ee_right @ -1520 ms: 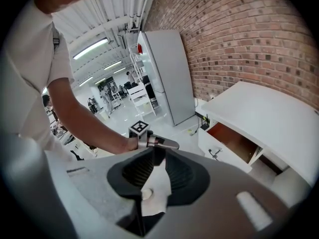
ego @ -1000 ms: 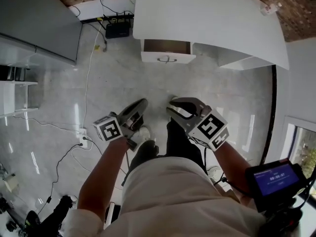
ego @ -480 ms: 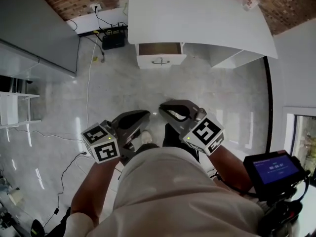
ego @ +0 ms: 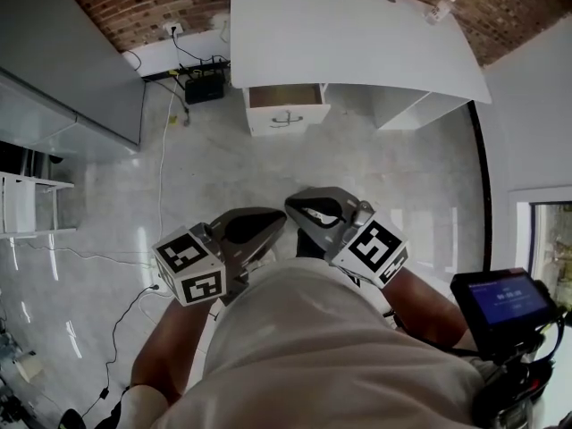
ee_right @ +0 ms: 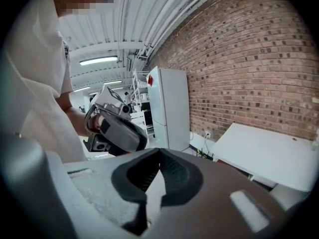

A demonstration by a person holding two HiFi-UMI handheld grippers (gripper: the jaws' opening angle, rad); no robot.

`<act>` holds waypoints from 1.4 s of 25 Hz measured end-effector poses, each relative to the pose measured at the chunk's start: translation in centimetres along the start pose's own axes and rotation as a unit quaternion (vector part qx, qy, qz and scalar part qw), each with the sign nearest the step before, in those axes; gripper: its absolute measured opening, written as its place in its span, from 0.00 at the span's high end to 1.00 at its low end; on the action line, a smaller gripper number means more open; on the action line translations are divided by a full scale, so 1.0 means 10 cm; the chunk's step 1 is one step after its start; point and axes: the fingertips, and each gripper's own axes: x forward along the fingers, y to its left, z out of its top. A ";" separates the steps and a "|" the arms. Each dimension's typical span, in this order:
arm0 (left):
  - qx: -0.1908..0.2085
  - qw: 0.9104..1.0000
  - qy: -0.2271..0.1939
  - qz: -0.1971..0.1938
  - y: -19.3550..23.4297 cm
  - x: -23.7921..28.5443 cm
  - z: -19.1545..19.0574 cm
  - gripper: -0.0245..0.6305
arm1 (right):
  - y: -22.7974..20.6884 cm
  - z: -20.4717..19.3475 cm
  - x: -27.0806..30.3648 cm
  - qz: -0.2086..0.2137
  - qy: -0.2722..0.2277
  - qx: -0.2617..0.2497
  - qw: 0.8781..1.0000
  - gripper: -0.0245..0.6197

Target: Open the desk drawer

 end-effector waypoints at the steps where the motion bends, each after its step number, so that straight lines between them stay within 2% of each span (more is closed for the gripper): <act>1: 0.000 1.000 0.001 0.002 0.02 0.02 -0.03 0.96 | -0.01 -0.03 0.00 0.001 0.001 -0.003 1.000 0.96; 4: -0.001 1.000 0.006 0.013 0.09 0.09 -0.09 0.96 | -0.08 -0.16 -0.01 0.004 -0.001 -0.008 1.000 0.96; 8: 0.001 1.000 0.007 0.010 0.02 -0.03 -0.05 0.96 | 0.03 -0.03 -0.03 0.001 0.005 -0.010 1.000 0.96; 15: 0.013 1.000 0.017 0.018 0.22 0.12 -0.17 0.96 | -0.13 -0.23 0.07 0.005 0.005 -0.022 1.000 0.96; 23: 0.014 0.999 0.033 0.016 0.20 0.22 -0.28 0.96 | -0.12 -0.36 -0.01 -0.008 0.010 -0.030 0.999 0.96; 29: 0.002 0.999 0.050 0.007 0.08 0.26 -0.15 0.96 | -0.15 -0.17 -0.15 -0.019 0.015 -0.016 1.000 0.96; 35: 0.002 0.998 0.065 -0.003 0.20 0.37 -0.23 0.96 | -0.28 -0.30 -0.09 -0.031 0.017 -0.007 0.999 0.96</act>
